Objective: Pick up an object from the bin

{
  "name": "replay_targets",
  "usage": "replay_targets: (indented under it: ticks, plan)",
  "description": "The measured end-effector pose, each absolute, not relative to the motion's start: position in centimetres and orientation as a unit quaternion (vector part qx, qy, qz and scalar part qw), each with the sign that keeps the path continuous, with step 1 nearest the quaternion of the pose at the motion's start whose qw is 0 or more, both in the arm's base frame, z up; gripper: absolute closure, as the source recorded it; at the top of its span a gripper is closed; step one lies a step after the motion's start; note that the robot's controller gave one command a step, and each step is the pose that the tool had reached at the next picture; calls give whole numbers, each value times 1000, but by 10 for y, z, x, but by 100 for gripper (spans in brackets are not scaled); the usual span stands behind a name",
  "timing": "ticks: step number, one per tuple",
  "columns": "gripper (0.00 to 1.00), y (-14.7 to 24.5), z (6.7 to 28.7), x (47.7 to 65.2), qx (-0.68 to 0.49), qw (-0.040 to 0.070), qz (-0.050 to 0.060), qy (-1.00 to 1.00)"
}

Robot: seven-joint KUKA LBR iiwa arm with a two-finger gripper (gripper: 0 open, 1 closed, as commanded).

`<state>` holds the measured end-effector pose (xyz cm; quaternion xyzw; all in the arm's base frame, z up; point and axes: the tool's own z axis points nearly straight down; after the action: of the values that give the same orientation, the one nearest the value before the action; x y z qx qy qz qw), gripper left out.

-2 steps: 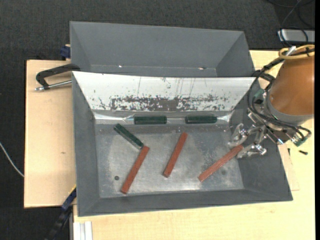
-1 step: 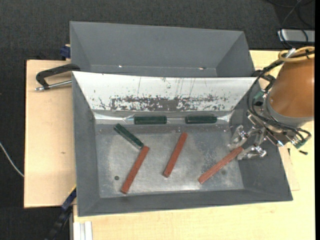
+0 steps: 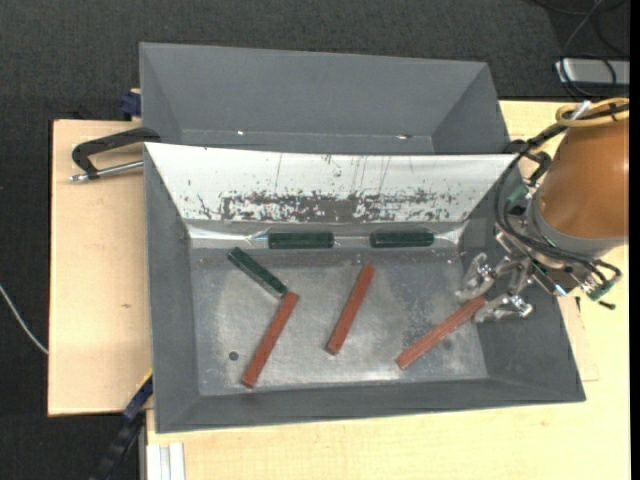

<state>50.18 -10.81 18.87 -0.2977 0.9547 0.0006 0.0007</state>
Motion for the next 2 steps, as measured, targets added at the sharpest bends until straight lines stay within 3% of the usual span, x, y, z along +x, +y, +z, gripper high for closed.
replay_targets:
  ticks: [2]
  plan:
    - [100,-104,181,499,-287,1,0,958]
